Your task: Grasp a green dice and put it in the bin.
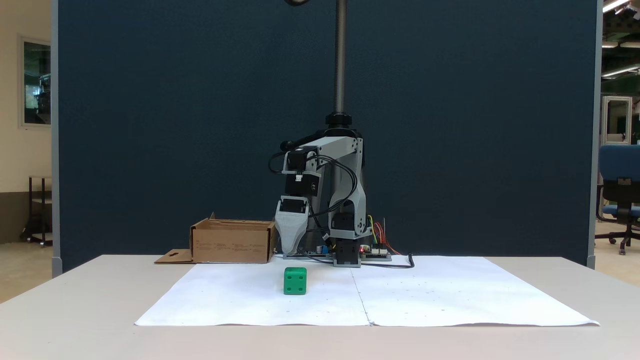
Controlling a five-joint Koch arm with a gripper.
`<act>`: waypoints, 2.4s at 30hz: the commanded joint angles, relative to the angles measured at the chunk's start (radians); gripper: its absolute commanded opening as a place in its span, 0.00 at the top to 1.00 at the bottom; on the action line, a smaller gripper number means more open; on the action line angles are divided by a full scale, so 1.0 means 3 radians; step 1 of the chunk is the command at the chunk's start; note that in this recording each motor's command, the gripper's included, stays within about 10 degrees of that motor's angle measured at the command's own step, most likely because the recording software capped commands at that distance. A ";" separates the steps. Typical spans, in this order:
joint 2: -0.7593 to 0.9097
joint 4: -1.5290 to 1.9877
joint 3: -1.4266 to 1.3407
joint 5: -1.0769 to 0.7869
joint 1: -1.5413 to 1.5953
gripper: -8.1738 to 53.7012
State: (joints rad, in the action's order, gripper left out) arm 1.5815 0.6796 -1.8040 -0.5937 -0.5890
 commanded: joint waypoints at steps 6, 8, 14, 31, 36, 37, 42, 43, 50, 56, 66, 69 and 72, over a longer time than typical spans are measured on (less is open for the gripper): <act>-0.0148 0.0097 0.0235 -0.0266 0.0077 0.18; -0.0199 0.0097 0.0240 -0.0261 0.0102 0.19; -0.0276 0.0097 0.0271 -0.0220 0.0133 0.19; -0.0358 0.0112 0.0378 0.0665 0.0159 0.18; -0.0399 0.0112 0.0378 0.0711 0.0220 0.18; -0.0409 0.0112 0.0378 0.0711 0.0230 0.18; -0.0496 0.0118 0.0404 0.0706 0.0312 0.18; -0.0527 0.0128 0.0414 0.0701 0.0322 0.18; -0.0670 0.0138 0.0465 0.0603 0.0343 0.18; -0.0752 0.0143 0.0481 0.0527 0.0327 0.18; -0.0844 0.0143 0.0481 0.0476 0.0245 0.18; -0.0849 0.0143 0.0481 0.0470 0.0240 0.18; -0.0849 0.0143 0.0481 0.0470 0.0240 0.18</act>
State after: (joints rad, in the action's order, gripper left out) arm 1.3116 0.6857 -1.7073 -0.4157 -0.5047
